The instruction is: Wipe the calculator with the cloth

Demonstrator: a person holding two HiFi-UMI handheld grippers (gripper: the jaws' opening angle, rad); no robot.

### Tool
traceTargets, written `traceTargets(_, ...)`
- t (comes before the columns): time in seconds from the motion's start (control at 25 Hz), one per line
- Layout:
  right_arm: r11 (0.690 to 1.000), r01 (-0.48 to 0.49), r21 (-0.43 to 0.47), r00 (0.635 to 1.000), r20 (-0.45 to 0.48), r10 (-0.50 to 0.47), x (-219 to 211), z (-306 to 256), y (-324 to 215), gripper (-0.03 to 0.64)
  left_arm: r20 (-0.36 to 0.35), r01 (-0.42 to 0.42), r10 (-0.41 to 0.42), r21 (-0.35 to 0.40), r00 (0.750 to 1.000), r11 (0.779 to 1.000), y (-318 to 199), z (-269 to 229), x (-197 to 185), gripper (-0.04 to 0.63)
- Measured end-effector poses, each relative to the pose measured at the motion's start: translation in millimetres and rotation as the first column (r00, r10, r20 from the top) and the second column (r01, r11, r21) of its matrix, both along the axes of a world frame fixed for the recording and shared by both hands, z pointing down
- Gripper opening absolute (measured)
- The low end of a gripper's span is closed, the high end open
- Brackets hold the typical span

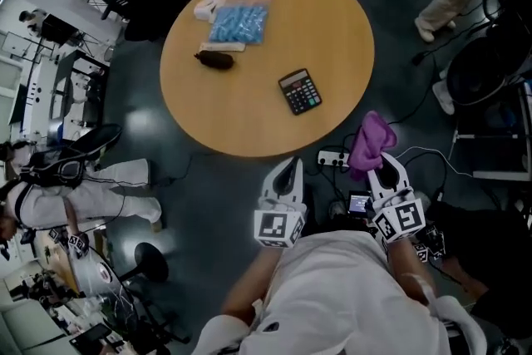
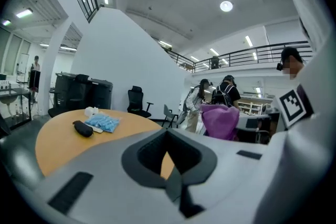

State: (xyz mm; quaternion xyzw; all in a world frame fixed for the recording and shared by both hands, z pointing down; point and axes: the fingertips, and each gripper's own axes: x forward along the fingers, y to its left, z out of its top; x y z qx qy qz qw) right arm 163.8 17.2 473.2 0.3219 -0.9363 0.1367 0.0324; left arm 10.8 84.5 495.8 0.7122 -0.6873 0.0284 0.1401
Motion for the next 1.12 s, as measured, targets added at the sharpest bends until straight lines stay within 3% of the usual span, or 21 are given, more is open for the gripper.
traceTargets(0.12,0.998,-0.055,-0.025,0.998,0.000,0.055,-24.2,4.8,-14.8,0.091,-0.010,-0.105,0.105,-0.026,0.994,0.994,-34.0,10.6,-23.5,0.006)
traceTargets(0.24,0.992,-0.122,-0.044,0.993,-0.001,0.122,-44.2,3.1,-33.8,0.091,0.006,-0.229,0.229,-0.055,0.973,0.972,-69.7,19.2,-43.0,0.006)
traceTargets(0.32,0.986,-0.158,-0.045,0.987,-0.004,0.158,-53.0,-1.0,-45.1,0.091,0.035,-0.313,0.317,-0.092,0.948,0.945,-93.3,27.1,-53.8,0.006)
traceTargets(0.4,0.982,-0.184,-0.049,0.983,-0.007,0.184,-58.6,-4.4,-54.1,0.091,0.060,-0.409,0.421,-0.151,0.905,0.900,-116.6,38.3,-61.8,0.007)
traceTargets(0.52,0.978,-0.199,-0.063,0.980,-0.019,0.198,-60.9,-3.8,-62.7,0.090,0.039,-0.584,0.609,-0.239,0.792,0.776,-151.5,59.1,-62.4,0.008)
traceTargets(0.64,0.975,-0.204,-0.090,0.979,-0.030,0.202,-59.6,6.3,-69.7,0.091,0.024,-0.656,0.709,-0.357,0.705,0.665,-198.2,94.1,-74.4,0.011)
traceTargets(0.68,0.974,-0.204,-0.100,0.979,-0.035,0.201,-58.3,10.5,-71.1,0.091,0.010,-0.672,0.741,-0.412,0.672,0.615,-212.4,111.9,-78.8,0.012)
traceTargets(0.72,0.973,-0.203,-0.109,0.979,-0.040,0.200,-57.2,15.3,-72.8,0.091,-0.021,-0.691,0.775,-0.468,0.632,0.551,-225.3,130.3,-81.9,0.021)
traceTargets(0.8,0.971,-0.203,-0.130,0.979,-0.053,0.197,-56.2,27.6,-76.9,0.091,-0.107,-0.715,0.826,-0.569,0.554,0.406,-248.6,164.5,-86.3,0.071)
traceTargets(0.84,0.969,-0.204,-0.143,0.979,-0.059,0.197,-56.4,34.4,-78.8,0.091,-0.134,-0.711,0.837,-0.609,0.530,0.352,-260.6,180.3,-89.4,0.109)
traceTargets(1.0,0.957,-0.216,-0.194,0.976,-0.084,0.203,-55.3,54.0,-81.9,0.091,-0.184,-0.664,0.857,-0.714,0.481,0.220,-296.2,231.1,-94.9,0.134)
traceTargets(1.12,0.946,-0.236,-0.223,0.971,-0.099,0.219,-47.7,59.0,-82.3,0.091,-0.281,-0.661,0.855,-0.745,0.436,0.092,-295.6,256.9,-88.4,0.135)
